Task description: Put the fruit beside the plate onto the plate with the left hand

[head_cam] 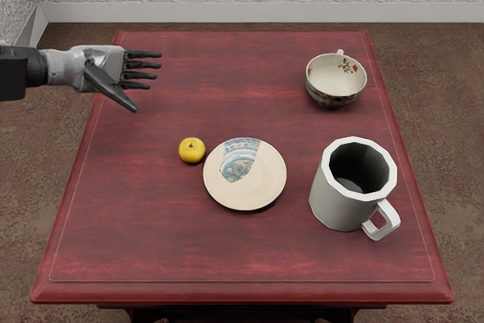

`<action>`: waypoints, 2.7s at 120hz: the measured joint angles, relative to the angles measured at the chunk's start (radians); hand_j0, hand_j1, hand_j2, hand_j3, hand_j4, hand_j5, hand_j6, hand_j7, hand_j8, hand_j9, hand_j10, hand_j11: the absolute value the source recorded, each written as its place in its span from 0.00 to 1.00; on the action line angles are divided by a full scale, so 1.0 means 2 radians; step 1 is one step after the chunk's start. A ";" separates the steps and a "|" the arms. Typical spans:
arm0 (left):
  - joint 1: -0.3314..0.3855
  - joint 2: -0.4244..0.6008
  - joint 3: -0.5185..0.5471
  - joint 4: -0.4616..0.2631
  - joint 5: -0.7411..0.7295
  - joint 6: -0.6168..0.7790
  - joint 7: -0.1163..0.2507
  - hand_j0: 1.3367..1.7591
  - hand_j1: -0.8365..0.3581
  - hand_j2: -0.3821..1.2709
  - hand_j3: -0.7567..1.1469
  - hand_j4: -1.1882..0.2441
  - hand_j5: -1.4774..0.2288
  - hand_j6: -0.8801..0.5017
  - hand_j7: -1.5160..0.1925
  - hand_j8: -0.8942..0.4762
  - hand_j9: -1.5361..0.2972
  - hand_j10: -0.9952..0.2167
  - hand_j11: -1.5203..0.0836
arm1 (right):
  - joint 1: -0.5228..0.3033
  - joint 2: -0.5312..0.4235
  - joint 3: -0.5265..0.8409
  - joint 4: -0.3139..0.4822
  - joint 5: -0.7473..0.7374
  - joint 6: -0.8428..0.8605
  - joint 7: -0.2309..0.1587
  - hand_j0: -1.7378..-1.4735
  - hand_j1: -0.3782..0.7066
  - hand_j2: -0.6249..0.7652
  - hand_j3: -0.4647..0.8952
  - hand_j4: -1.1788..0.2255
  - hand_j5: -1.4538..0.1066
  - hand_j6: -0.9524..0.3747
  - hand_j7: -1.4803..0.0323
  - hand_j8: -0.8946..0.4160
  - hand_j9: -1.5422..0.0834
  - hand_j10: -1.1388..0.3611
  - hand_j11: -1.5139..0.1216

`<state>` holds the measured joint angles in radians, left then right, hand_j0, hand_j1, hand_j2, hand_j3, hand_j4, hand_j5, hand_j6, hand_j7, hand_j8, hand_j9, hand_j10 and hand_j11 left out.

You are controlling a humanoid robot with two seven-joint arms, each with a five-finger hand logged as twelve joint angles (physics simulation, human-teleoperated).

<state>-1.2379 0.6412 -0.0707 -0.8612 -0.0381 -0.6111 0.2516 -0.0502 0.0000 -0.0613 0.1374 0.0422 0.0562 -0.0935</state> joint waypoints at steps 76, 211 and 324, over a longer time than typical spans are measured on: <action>-0.091 -0.028 0.002 -0.006 0.224 0.000 0.001 0.76 0.99 0.23 0.40 0.83 0.87 0.64 0.89 0.65 0.84 0.82 0.95 | -0.002 0.000 -0.001 0.000 0.000 0.000 0.000 0.30 0.05 0.45 0.34 0.82 0.91 0.70 0.96 0.66 0.93 0.74 0.91; -0.185 -0.024 0.167 -0.240 0.342 0.122 0.015 0.76 0.99 0.23 0.40 0.83 0.87 0.64 0.89 0.65 0.84 0.82 0.95 | -0.002 0.000 -0.001 0.000 0.000 0.000 0.000 0.30 0.05 0.45 0.34 0.82 0.91 0.70 0.96 0.66 0.93 0.74 0.91; -0.256 -0.144 0.364 -0.307 0.343 0.380 0.046 0.76 0.99 0.23 0.40 0.83 0.86 0.63 0.89 0.65 0.84 0.82 0.95 | -0.002 0.000 -0.001 0.000 0.000 0.000 0.000 0.30 0.05 0.45 0.34 0.82 0.91 0.70 0.96 0.66 0.93 0.74 0.91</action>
<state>-1.7503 0.3526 0.6570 -1.4758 0.6488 0.1486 0.3440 -0.0552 0.0000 -0.0629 0.1371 0.0425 0.0567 -0.0935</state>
